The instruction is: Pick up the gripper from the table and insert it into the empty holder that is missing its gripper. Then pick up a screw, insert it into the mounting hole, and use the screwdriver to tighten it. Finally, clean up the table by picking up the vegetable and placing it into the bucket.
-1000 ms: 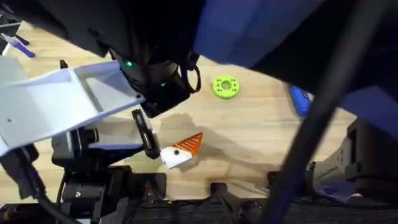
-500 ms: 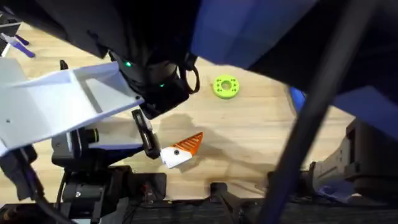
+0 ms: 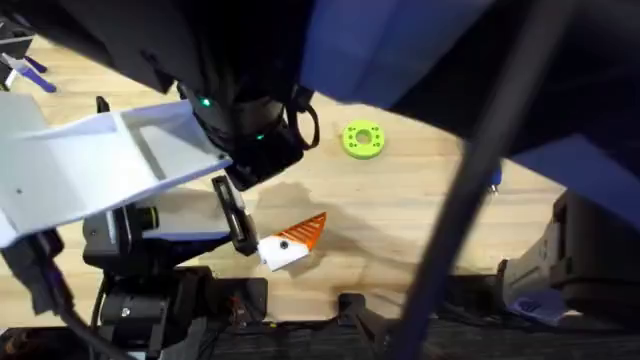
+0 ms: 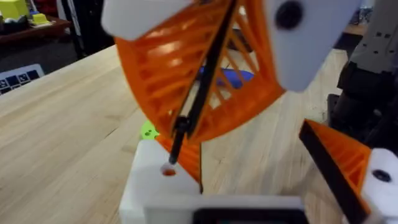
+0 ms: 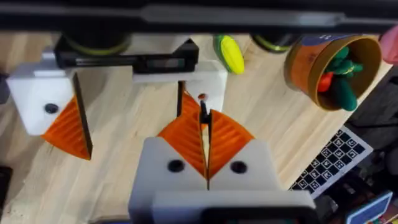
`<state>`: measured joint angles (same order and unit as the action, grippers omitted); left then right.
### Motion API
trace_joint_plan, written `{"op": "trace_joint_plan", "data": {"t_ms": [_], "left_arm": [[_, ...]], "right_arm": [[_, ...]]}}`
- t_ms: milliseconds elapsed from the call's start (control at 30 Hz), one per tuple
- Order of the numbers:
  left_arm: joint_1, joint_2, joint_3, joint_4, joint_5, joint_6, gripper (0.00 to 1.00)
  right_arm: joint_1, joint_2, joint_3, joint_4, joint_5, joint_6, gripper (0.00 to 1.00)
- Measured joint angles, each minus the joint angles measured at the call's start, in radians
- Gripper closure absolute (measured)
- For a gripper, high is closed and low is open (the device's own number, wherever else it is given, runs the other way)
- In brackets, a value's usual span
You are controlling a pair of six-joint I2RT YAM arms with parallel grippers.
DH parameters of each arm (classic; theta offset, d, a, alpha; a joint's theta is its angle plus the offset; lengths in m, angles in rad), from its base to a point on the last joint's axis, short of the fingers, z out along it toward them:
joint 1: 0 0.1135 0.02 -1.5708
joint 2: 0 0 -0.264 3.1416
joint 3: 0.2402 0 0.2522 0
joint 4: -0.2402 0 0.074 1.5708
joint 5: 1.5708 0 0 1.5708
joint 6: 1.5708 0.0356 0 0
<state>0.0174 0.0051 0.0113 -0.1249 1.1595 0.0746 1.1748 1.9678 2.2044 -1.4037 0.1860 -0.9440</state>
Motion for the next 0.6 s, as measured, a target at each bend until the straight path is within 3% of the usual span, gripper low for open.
{"op": "trace_joint_plan", "data": {"t_ms": [600], "left_arm": [[0.000, 0.000, 0.000, 0.000, 0.000, 0.000, 0.015]], "right_arm": [[-0.010, 0.014, 0.000, 0.005, 0.000, 0.000, 0.995]]}}
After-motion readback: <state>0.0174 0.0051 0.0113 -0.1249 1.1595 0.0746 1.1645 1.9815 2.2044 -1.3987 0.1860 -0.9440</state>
